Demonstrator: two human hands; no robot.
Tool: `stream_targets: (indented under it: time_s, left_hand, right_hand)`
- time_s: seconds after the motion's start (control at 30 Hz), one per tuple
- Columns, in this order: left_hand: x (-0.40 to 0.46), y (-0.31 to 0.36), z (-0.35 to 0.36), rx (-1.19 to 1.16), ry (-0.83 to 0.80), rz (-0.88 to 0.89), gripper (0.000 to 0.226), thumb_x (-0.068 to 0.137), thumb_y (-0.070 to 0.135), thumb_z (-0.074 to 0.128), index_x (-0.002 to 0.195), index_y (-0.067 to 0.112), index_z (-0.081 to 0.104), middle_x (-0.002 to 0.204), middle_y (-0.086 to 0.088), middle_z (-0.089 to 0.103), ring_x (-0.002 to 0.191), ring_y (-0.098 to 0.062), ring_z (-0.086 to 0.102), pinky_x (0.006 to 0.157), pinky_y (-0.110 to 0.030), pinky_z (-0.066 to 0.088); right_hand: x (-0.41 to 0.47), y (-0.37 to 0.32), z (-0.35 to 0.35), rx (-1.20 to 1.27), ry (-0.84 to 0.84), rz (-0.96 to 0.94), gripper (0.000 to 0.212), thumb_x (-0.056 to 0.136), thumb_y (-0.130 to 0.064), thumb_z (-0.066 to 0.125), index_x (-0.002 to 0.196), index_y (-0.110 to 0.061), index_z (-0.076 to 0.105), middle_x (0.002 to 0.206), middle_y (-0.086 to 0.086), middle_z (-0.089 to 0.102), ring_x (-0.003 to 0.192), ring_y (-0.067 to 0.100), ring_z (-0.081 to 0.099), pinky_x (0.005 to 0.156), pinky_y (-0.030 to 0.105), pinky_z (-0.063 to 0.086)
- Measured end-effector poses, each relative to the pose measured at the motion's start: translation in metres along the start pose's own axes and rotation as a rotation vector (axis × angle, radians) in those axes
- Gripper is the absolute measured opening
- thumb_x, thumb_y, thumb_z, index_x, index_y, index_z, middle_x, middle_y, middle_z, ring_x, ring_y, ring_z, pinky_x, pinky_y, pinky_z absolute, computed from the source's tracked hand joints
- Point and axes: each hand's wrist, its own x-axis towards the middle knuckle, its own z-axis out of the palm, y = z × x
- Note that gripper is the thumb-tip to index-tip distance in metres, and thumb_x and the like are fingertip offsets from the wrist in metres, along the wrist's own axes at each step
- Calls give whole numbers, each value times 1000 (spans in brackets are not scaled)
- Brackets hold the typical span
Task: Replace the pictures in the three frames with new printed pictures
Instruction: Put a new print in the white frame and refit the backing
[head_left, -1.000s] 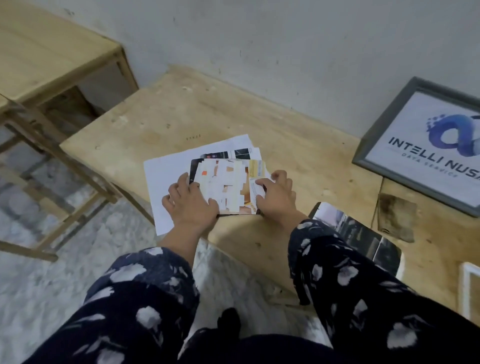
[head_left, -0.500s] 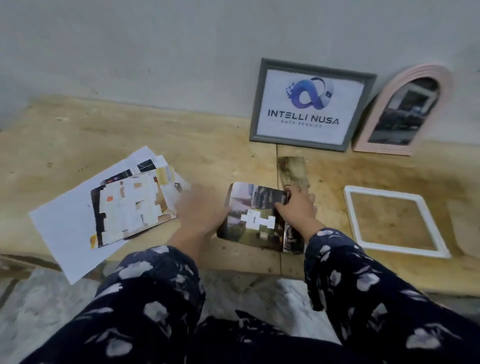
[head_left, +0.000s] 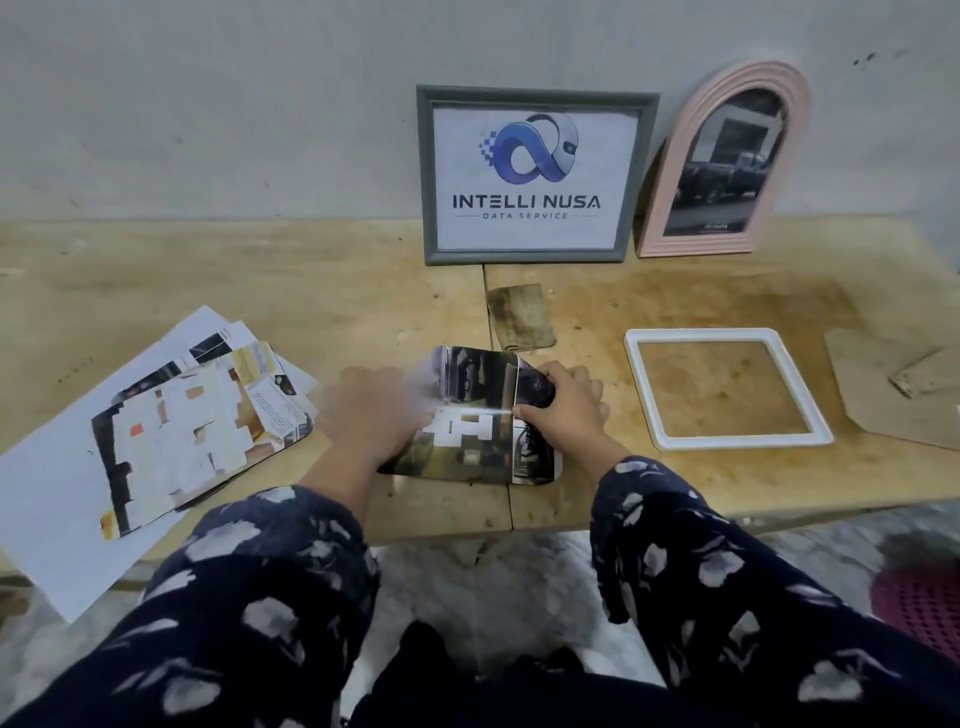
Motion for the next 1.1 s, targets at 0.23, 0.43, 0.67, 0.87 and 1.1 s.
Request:
stream_targets:
  time_s: [0.23,0.43,0.67,0.87,1.1]
  left_hand:
    - [-7,35,-7,-467,138,208,52,89,5,59,124,29,28,92,-3,51,70,-26,62,70,-40,51]
    - [-11,91,14,-286,221,415,40,92,8,56,131,18,53,132,5,41,92,-24,61,78,-33,51]
    - [-41,184,58,-409,233,350,45,94,9,56,137,17,49,141,3,40,121,-16,48,90,-20,36]
    - [-54,236,108,-358,156,317,53,93,13,59,143,14,42,144,2,37,125,-20,47,103,-28,37]
    - [-63,258,142,147,-3,280,73,91,50,55,152,25,22,161,0,6,140,-28,19,109,-44,29]
  right_hand:
    - [7,4,-33,532,160,-70,66,80,-8,73,127,-32,35,115,0,53,86,16,59,64,15,49]
    - [32,45,-87,315,268,-97,40,86,1,61,123,-17,61,126,5,52,96,16,52,94,27,45]
    - [43,123,-141,327,233,-30,30,87,-2,62,112,-18,67,130,7,53,119,22,52,95,21,39]
    - [55,191,-176,261,188,-36,31,91,0,58,118,-14,63,132,4,42,90,8,46,63,7,40]
    - [54,245,-178,-156,118,-197,36,92,-13,51,126,-14,59,137,5,41,117,22,43,96,31,37]
